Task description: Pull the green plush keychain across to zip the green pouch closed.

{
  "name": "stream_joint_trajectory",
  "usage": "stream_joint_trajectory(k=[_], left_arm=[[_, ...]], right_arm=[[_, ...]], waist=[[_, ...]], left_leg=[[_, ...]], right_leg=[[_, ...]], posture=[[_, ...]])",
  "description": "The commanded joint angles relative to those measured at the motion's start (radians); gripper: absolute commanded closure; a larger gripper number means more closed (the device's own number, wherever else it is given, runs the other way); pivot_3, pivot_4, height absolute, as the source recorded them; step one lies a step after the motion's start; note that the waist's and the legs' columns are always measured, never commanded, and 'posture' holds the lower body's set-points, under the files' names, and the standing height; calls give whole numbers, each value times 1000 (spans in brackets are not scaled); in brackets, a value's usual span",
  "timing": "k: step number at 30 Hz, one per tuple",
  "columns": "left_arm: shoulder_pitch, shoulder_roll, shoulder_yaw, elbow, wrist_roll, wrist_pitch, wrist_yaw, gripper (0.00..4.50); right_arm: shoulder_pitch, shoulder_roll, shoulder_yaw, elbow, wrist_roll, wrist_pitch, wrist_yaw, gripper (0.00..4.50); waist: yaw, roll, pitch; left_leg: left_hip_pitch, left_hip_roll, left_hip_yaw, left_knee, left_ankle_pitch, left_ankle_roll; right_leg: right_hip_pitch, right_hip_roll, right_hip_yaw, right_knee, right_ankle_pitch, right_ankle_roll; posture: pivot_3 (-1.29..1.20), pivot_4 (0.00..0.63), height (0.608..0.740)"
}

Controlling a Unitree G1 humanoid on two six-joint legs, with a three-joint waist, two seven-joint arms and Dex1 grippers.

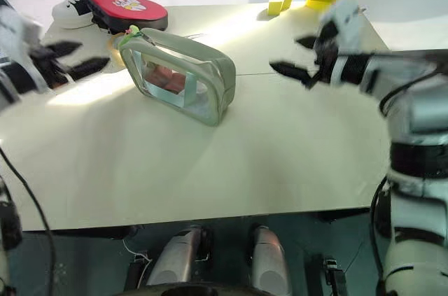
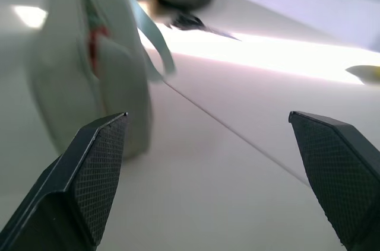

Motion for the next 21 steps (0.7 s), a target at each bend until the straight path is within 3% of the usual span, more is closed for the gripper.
stream_joint_trajectory(k=[1,14,21], left_arm=[[-78,76,-54,58,-12,-13,-192,14],[-145,48,-80,94,35,-59,-214,14],[-114,47,-100,-64,-27,38,-275,14]], right_arm=[[-80,19,46,7,49,61,43,0],[-117,117,133,-74,22,14,-20,0],[-98,241,291,-89,-86,-118,-56,0]], waist=[[0,0,0],[5,-1,0],[-2,-1,0]], left_leg=[[0,0,0,0,0,0],[-2,-1,3,6,0,0],[-2,-1,3,6,1,0]], right_leg=[[0,0,0,0,0,1],[-3,-3,1,7,3,5],[-3,-2,1,10,3,5]], posture=[[0,150,740],[0,150,740],[0,150,740]])
